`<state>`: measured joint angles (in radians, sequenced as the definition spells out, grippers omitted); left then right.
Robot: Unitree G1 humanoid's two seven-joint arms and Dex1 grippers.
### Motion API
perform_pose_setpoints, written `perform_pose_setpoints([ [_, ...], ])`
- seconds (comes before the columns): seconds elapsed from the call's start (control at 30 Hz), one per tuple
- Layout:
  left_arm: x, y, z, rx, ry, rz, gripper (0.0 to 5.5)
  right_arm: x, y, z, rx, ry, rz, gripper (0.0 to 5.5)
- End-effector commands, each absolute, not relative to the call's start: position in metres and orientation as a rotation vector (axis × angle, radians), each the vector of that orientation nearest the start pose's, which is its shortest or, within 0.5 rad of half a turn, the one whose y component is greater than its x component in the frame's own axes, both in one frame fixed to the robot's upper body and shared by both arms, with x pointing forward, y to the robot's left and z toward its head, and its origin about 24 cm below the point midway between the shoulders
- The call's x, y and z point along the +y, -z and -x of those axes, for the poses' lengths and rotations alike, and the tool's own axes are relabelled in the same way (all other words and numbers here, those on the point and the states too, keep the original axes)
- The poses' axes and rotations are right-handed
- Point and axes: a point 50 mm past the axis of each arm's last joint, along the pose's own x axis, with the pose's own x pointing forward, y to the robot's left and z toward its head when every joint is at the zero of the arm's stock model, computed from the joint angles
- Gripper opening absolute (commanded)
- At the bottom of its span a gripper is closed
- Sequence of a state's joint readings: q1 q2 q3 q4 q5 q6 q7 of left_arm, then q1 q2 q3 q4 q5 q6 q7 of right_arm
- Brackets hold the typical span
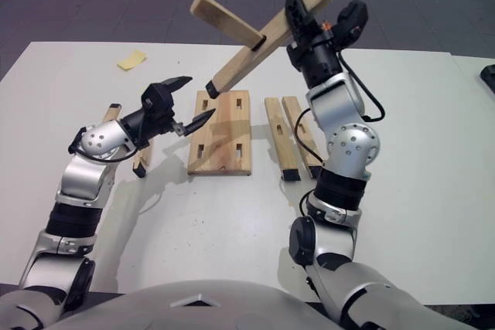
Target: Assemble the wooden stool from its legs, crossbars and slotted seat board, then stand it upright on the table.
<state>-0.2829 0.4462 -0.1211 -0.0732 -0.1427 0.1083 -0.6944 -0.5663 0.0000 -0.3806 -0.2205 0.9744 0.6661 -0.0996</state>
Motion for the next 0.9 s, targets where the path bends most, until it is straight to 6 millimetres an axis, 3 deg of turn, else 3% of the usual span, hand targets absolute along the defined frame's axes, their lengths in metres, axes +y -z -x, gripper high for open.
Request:
perform_pose_setpoints([
  [0.03, 0.172, -0.119, -0.286, -0.063, 0.696, -0.393, 5.19, -0.164, -0.190, -0.284, -0.128, -0.264, -0.767, 1.02],
  [0.2, 0.185, -0.119, -0.294, -0.072, 0.470, -0.311, 5.40, -0.161, -0.160, -0.251, -0.010, -0.187, -0.746, 1.01],
  [0.3, 0.195, -0.122, -0.301, -0.095, 0.284, -0.202, 5.40, -0.153, -0.152, -0.240, 0.034, -0.180, -0.774, 1.01],
  [0.4, 0.193, -0.125, -0.306, -0.120, 0.185, -0.097, 5.40, -0.146, -0.150, -0.236, 0.045, -0.183, -0.808, 1.01],
  [0.57, 0.181, -0.126, -0.315, -0.142, 0.116, 0.015, 5.40, -0.149, -0.139, -0.239, 0.055, -0.100, -0.845, 1.01],
  [0.9, 0.176, -0.125, -0.316, -0.150, 0.102, 0.056, 5.40, -0.167, -0.124, -0.234, 0.062, 0.026, -0.811, 1.01],
])
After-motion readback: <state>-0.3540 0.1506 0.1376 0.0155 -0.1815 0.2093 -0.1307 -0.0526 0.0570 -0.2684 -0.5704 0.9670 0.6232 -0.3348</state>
